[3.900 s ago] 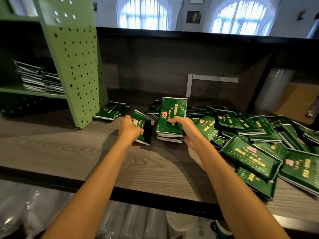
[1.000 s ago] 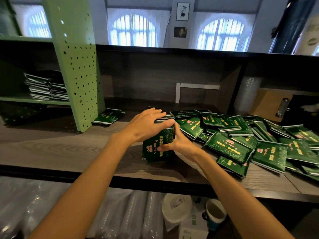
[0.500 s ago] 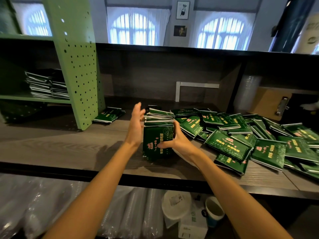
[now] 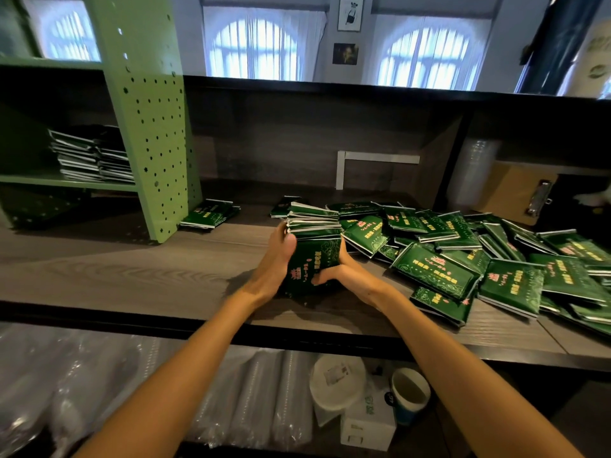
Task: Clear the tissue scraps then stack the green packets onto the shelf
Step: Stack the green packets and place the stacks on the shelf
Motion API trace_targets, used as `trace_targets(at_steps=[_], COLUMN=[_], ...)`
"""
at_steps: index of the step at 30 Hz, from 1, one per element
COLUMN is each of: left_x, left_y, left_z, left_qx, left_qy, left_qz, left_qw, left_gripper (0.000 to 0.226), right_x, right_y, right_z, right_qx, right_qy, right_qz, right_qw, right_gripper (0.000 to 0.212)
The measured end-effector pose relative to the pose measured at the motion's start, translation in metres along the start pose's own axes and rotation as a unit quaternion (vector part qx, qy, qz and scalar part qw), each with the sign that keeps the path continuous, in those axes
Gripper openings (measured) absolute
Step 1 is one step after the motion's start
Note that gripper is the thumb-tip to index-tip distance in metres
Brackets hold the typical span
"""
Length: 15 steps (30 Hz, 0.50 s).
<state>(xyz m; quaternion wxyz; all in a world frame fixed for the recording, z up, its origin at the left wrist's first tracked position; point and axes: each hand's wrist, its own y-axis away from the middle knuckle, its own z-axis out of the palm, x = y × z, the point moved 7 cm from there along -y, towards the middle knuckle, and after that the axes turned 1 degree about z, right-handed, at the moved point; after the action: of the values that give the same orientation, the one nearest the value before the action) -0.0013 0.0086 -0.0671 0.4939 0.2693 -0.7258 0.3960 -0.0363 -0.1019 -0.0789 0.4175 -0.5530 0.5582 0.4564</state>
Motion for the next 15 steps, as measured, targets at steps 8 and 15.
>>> trace_targets(at_steps=[8,15], left_x=[-0.009,-0.014], left_y=[-0.008,-0.028], left_z=[-0.011,-0.016], left_qx=[-0.070,-0.061], left_qy=[-0.198,-0.203], left_qz=[0.017,0.031], left_qw=[0.978,0.977], left_gripper=[0.093,0.092], right_x=[0.001,0.002], right_y=[-0.009,-0.028], right_z=[-0.003,-0.016], right_qx=[0.010,0.023], right_qy=[0.021,0.026], right_qz=[-0.021,-0.026], right_qw=[1.000,0.999], right_gripper=[0.081,0.080])
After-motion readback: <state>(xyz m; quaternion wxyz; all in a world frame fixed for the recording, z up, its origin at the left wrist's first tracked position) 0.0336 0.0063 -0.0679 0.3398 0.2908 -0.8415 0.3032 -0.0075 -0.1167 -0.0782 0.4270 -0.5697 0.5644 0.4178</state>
